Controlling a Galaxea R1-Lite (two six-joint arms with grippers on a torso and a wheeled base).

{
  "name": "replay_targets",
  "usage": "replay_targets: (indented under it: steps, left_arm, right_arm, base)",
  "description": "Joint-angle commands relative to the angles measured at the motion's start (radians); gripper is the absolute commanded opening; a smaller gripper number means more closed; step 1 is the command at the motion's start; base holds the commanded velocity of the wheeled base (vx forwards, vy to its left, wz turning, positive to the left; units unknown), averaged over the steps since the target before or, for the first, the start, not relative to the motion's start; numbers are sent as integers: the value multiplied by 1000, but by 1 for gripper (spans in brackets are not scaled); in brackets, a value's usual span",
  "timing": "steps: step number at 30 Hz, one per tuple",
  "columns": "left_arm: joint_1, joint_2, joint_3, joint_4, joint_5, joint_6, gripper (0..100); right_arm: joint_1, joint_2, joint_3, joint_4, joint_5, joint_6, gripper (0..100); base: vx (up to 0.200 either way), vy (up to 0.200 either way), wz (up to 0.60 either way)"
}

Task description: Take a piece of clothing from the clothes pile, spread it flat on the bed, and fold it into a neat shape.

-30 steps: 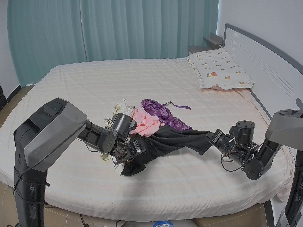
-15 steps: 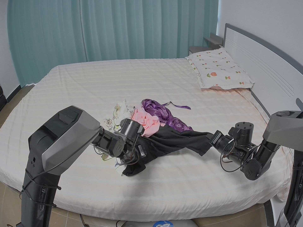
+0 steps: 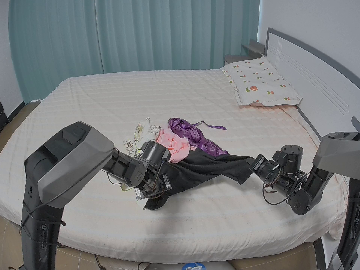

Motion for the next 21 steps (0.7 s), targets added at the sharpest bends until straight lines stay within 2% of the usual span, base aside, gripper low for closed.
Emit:
replay_targets:
  steps: [1, 7, 10, 14, 16, 21]
  left_arm:
    - [15, -129, 39, -7, -11, -13, 0]
    - [55, -307, 103, -16, -88, -93, 0]
    - [82, -371, 114, -27, -89, -102, 0]
    - [154, -520, 118, -65, -89, -139, 0]
    - [177, -578, 120, -76, -89, -141, 0]
    - [179, -675, 154, -79, -91, -136, 0]
  right_arm:
    - [-9, -61, 3, -25, 0, 0, 0]
    - [-35, -176, 4, -41, 3, -2, 0]
    - [-49, -231, -6, -38, 10, -3, 0]
    - [-66, -357, -31, -30, 87, -5, 0]
    - [-66, -400, -57, -28, 104, -9, 0]
    - [-29, -469, -114, -5, 133, -15, 0]
  base:
    - [0, 0, 0]
    - [0, 0, 0]
    - [0, 0, 0]
    - [0, 0, 0]
    - [0, 0, 0]
    - [0, 0, 0]
